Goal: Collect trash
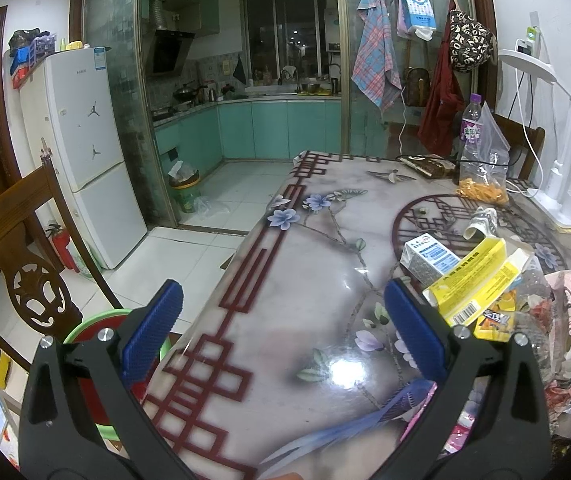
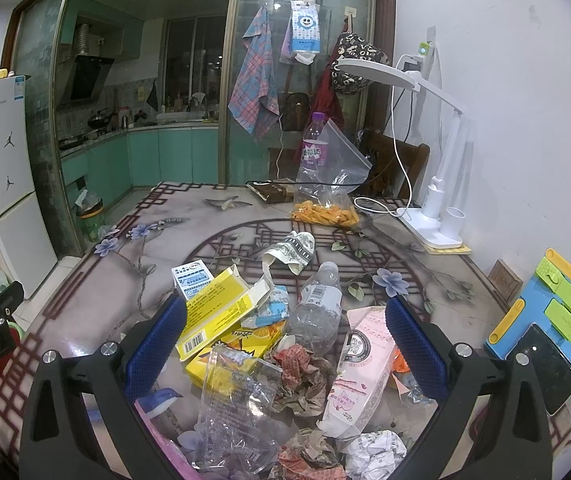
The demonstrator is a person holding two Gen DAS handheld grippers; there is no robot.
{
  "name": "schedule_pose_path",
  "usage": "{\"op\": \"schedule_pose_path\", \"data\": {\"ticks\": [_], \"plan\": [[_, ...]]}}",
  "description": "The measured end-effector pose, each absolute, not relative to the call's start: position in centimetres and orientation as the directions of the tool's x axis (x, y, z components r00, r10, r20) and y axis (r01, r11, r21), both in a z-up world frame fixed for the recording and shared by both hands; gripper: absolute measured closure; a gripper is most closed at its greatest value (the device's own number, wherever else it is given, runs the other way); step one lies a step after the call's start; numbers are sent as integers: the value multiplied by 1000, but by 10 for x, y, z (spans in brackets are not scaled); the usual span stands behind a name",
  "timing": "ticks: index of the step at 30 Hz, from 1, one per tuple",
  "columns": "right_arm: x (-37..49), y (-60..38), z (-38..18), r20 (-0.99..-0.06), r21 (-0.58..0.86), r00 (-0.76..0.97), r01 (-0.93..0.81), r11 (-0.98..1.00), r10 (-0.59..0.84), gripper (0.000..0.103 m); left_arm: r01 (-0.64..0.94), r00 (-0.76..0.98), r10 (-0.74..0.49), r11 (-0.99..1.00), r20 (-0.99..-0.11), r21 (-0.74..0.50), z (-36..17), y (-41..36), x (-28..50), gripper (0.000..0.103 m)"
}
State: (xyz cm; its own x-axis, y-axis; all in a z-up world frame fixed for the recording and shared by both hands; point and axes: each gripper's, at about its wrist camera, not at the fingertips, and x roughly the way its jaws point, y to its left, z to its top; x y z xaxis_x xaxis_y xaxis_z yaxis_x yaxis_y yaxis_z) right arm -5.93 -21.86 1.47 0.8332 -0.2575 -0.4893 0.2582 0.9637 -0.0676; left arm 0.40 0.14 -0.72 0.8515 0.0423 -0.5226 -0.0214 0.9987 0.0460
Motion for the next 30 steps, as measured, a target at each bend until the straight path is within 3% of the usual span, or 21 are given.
{"op": "schedule_pose_path", "data": {"ticks": [30], "plan": [[-56, -213, 16, -491, -73, 831, 259, 963, -260, 7, -23, 851, 49, 998, -523, 56, -8, 8, 3, 4]]}}
